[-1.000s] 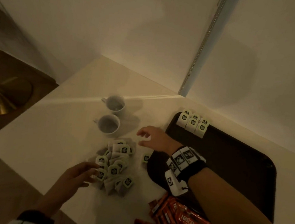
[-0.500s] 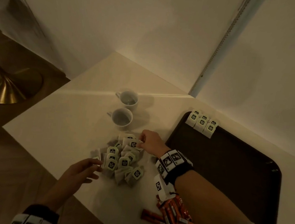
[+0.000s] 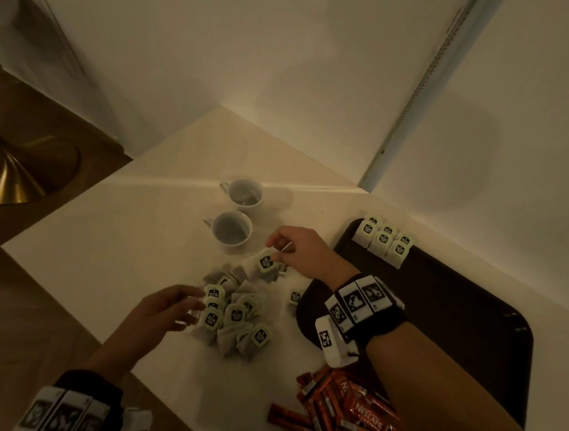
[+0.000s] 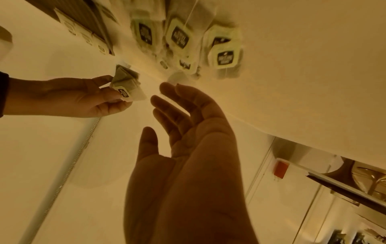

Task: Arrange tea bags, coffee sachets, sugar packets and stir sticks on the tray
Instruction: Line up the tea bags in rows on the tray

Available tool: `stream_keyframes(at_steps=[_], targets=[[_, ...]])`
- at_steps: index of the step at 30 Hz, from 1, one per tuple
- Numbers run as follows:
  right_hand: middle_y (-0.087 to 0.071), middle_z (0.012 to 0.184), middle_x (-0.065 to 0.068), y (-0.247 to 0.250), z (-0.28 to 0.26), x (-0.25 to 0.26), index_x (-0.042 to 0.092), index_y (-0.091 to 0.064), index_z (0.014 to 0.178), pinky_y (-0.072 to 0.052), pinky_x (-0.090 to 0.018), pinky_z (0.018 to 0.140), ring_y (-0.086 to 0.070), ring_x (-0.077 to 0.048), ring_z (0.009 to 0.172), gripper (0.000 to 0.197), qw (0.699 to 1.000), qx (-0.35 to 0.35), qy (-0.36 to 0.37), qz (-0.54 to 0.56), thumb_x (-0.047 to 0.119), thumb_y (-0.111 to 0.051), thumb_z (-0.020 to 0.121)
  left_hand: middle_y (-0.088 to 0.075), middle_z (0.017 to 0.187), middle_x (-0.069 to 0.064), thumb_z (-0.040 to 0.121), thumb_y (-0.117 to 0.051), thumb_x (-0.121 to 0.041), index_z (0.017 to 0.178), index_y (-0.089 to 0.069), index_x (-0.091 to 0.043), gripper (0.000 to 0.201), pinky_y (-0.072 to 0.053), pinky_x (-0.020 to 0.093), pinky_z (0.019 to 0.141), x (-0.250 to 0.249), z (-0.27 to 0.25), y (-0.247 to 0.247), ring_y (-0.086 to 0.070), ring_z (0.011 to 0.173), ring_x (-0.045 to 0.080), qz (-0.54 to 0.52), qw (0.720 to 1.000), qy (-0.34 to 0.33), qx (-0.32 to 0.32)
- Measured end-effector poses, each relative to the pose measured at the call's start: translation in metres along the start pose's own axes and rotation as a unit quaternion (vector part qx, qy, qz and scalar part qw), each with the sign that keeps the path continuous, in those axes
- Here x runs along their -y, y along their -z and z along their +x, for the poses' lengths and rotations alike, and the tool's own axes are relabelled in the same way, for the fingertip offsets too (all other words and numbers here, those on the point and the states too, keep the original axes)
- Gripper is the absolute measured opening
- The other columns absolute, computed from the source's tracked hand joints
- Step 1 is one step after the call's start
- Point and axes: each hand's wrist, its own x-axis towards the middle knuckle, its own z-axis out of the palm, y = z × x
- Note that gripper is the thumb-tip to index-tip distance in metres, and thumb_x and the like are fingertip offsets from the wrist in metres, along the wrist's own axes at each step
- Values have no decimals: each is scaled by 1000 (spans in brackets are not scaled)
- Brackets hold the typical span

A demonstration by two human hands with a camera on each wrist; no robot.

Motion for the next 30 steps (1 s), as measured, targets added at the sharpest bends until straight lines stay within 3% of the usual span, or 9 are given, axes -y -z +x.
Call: stream_keyframes(at_steps=[2, 7, 10, 13, 16, 18, 22, 26, 30], targets=[[-59, 91, -3, 14, -1, 11, 8, -66, 101, -45, -6, 62, -54, -3, 69, 21, 1000, 9, 23, -4, 4, -70, 81, -72, 90, 4, 97, -52, -14, 104, -66, -10, 16, -49, 33, 75, -19, 5, -5, -63, 83, 26, -31, 999, -31, -3], [-60, 98, -7, 60, -8, 49, 9, -64, 104, -54, -27, 72, -60, -14, 80, 21, 996, 60, 49, 40, 5, -66, 84, -68, 112, -1, 76, -63, -56, 111, -61, -18, 51, -52, 33, 84, -78, 32, -24, -63, 105, 21, -105, 987, -116, 34], [-58, 94, -3, 87, -15, 72, 12, -63, 104, -55, -26, 74, -61, -13, 81, 21, 991, 96, 72, 55, 4, -65, 85, -62, 126, 3, 72, -55, -74, 121, -57, -20, 73, -51, 42, 91, -113, 53, -45, -58, 117, 28, -187, 972, -79, 121], [-62, 96, -7, 106, -19, 81, 14, -63, 104, -55, -32, 81, -63, -16, 86, 21, 989, 108, 85, 56, 3, -65, 86, -59, 130, 15, 75, -32, -71, 131, -51, -14, 83, -55, 46, 86, -145, 61, -67, -57, 118, 37, -282, 927, 23, 245], [-66, 98, -9, 119, -23, 78, 11, -63, 105, -52, -34, 87, -64, -19, 90, 23, 992, 90, 79, 30, 1, -65, 85, -62, 125, 17, 74, -31, -73, 131, -53, -10, 88, -58, 35, 72, -158, 63, -83, -62, 110, 37, -301, 896, 56, 322], [-67, 95, -5, 126, -28, 73, 11, -65, 106, -52, -30, 86, -64, -17, 90, 24, 995, 65, 70, 5, 1, -66, 84, -65, 120, 17, 82, -37, -60, 126, -56, -8, 71, -58, 29, 66, -161, 65, -92, -65, 106, 34, -282, 903, 50, 321], [-66, 96, 0, 133, -39, 63, 14, -66, 105, -50, -17, 79, -64, -10, 87, 25, 997, -9, 65, -35, 11, -72, 81, -70, 105, 17, 98, -41, -29, 117, -58, 0, 38, -57, 24, 69, -163, 69, -109, -68, 97, 32, -276, 917, 25, 287], [-65, 92, 0, 131, -47, 55, 17, -64, 100, -46, -11, 65, -62, -10, 77, 32, 994, -97, 33, -47, 27, -80, 73, -71, 97, 14, 98, -43, -25, 112, -59, -1, 32, -58, 24, 70, -165, 75, -121, -70, 92, 29, -336, 909, 2, 248], [-62, 80, 2, 129, -49, 48, 15, -63, 94, -46, -12, 54, -56, -6, 63, 24, 993, -116, 15, -5, 16, -78, 76, -69, 105, 14, 84, -57, -21, 112, -59, -3, 34, -58, 33, 79, -165, 82, -129, -69, 94, 27, -362, 905, -16, 224]])
